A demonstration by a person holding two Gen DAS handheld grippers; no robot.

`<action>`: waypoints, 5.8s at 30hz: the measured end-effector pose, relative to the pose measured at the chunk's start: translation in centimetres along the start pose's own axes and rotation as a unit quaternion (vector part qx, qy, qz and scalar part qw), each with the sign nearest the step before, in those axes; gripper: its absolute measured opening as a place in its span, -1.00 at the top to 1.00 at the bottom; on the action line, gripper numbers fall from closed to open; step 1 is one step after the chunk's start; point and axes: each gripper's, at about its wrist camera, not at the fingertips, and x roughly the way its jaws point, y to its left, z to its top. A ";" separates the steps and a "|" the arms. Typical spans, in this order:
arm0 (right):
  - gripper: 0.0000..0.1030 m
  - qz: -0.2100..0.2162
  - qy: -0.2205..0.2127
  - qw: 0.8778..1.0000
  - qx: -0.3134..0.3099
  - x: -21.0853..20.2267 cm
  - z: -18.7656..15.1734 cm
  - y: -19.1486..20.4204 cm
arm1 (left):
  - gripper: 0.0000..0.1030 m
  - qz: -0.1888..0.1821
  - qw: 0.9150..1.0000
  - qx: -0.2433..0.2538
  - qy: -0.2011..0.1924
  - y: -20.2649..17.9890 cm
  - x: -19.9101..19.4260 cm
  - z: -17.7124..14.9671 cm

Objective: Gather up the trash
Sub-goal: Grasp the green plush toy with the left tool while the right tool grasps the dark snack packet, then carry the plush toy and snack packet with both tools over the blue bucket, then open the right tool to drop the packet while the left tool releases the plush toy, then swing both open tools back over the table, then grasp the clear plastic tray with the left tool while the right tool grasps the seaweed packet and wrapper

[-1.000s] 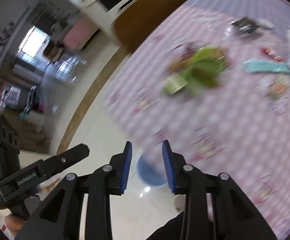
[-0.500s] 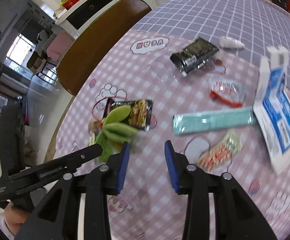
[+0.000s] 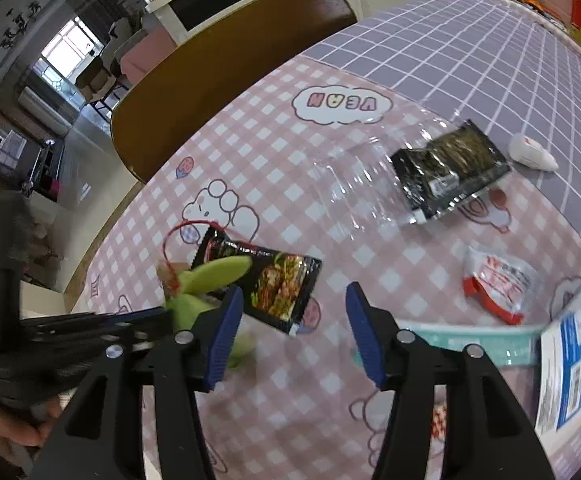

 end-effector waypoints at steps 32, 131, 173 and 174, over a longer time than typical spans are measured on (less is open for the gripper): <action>0.92 0.016 0.012 0.989 -0.146 3.7 -0.8 7.7 | 0.91 -0.018 0.990 -0.088 -0.113 6.5 -9.5 -4.5; 0.50 0.009 -0.040 0.999 0.012 -4.5 -10.3 8.6 | -0.34 -0.008 0.998 0.042 -0.042 2.6 -9.5 -10.9; 0.00 -0.068 -0.058 0.996 0.002 1.0 -0.2 -11.6 | 0.02 0.006 0.999 0.010 -0.032 -11.6 5.7 6.4; 0.07 -0.062 -0.059 0.996 0.003 1.0 -0.2 -11.6 | 0.13 0.005 1.000 0.011 -0.028 -11.7 6.0 6.5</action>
